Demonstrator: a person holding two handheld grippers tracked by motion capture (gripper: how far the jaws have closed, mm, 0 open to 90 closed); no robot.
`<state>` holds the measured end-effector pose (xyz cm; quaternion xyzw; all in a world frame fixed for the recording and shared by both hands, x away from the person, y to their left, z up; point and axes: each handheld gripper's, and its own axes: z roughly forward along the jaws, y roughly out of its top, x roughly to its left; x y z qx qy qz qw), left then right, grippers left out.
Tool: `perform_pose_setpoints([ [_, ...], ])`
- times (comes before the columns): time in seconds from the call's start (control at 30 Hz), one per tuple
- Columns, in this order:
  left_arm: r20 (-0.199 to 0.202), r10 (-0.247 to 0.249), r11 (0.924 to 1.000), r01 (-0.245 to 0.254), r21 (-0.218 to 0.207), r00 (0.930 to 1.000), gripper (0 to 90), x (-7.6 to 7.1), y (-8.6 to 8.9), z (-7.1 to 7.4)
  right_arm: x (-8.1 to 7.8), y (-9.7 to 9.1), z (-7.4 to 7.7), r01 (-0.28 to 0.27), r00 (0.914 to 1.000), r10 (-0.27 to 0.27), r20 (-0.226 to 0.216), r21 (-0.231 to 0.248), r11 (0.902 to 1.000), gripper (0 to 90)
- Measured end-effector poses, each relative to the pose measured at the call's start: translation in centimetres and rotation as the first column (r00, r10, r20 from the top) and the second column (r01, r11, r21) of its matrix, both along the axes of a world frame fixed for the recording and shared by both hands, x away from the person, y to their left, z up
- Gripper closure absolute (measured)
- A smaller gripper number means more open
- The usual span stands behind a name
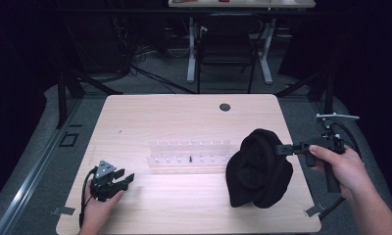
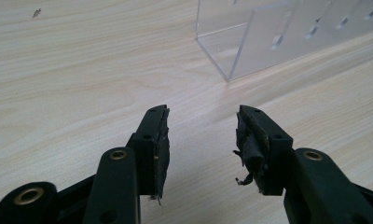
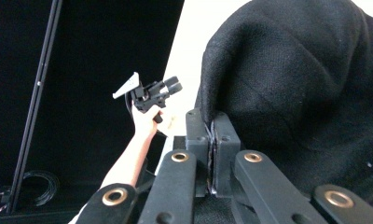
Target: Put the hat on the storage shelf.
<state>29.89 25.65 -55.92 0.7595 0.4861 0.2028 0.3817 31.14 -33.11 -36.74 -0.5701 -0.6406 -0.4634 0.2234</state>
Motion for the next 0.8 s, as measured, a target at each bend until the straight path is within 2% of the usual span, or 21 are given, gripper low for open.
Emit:
perform_pose_setpoints([
  [0.27, -0.003, -0.005, 1.0, 0.005, -0.002, 1.0, 47.2, 0.1, -0.1, -0.1, 0.0, -0.5, 0.9, 0.037, 0.9988, -0.038, 0.033, 0.004, 0.9993, 88.5],
  [0.37, -0.004, -0.006, 1.0, 0.006, 0.0, 1.0, 46.6, 0.1, -0.1, -0.1, 0.0, -0.6, 1.1, 0.045, 0.9983, -0.045, 0.036, 0.007, 0.999, 88.5],
  [0.4, -0.004, -0.008, 1.0, 0.008, 0.003, 1.0, 46.3, 0.1, -0.1, -0.2, 0.1, -0.5, 1.4, 0.058, 0.9975, -0.059, 0.041, 0.021, 0.9981, 88.5],
  [0.6, -0.008, -0.008, 1.0, 0.008, 0.005, 0.9999, 46.2, 0.1, -0.1, -0.1, 0.2, -0.4, 2.1, 0.057, 0.9968, -0.059, 0.053, 0.035, 0.9978, 88.5],
  [0.8, -0.009, -0.01, 0.9999, 0.01, 0.004, 0.9999, 46.1, 0.1, -0.1, -0.2, 0.6, -0.1, 3.3, 0.074, 0.994, -0.078, 0.077, 0.05, 0.996, 88.5],
])
